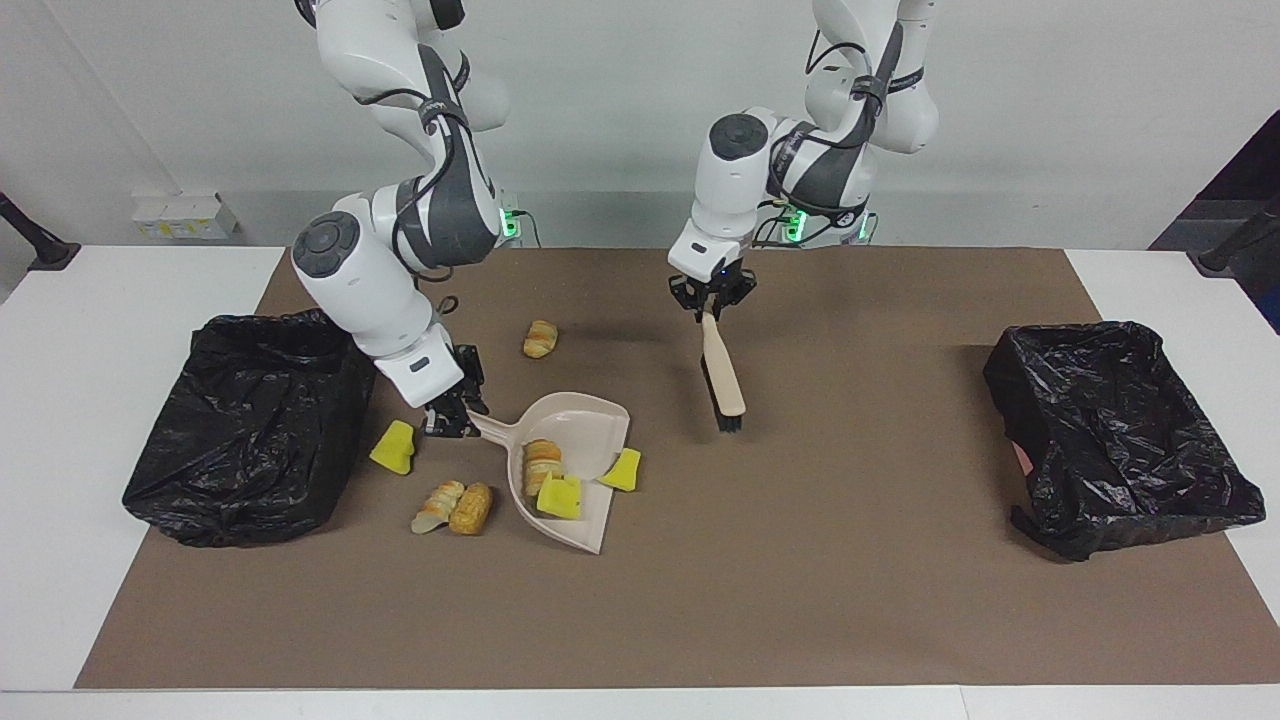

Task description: Sweep and dump trash in bin

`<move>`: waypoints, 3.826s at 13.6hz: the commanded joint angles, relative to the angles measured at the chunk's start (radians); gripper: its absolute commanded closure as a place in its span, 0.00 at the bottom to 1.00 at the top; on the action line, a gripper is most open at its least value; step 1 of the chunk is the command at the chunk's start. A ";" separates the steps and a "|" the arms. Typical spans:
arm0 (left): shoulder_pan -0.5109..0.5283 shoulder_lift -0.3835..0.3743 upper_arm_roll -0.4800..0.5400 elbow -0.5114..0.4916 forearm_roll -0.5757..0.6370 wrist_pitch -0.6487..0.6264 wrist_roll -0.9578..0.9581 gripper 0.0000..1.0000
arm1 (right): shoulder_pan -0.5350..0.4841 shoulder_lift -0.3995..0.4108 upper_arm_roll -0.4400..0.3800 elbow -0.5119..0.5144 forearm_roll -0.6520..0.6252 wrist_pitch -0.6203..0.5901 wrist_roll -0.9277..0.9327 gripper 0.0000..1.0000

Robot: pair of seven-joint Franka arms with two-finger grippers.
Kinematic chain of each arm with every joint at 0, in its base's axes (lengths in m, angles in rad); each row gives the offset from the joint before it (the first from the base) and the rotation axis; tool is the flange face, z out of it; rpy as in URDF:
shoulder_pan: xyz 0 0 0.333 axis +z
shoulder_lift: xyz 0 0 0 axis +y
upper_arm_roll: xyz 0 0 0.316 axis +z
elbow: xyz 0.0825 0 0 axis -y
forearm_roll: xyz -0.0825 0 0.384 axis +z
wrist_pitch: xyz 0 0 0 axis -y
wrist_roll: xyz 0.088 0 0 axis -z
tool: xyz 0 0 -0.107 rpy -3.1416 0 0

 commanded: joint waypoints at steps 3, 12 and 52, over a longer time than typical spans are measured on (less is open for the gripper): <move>-0.076 0.030 -0.028 0.109 -0.012 -0.143 0.034 1.00 | 0.008 -0.020 0.001 -0.054 -0.066 0.029 -0.001 1.00; -0.184 0.079 -0.043 0.156 -0.073 -0.106 0.028 1.00 | 0.007 -0.017 0.001 -0.067 -0.185 0.037 -0.003 0.47; -0.118 -0.180 -0.033 -0.166 -0.032 -0.065 -0.352 0.00 | -0.554 -0.087 -0.028 0.339 -0.686 -0.396 -0.405 1.00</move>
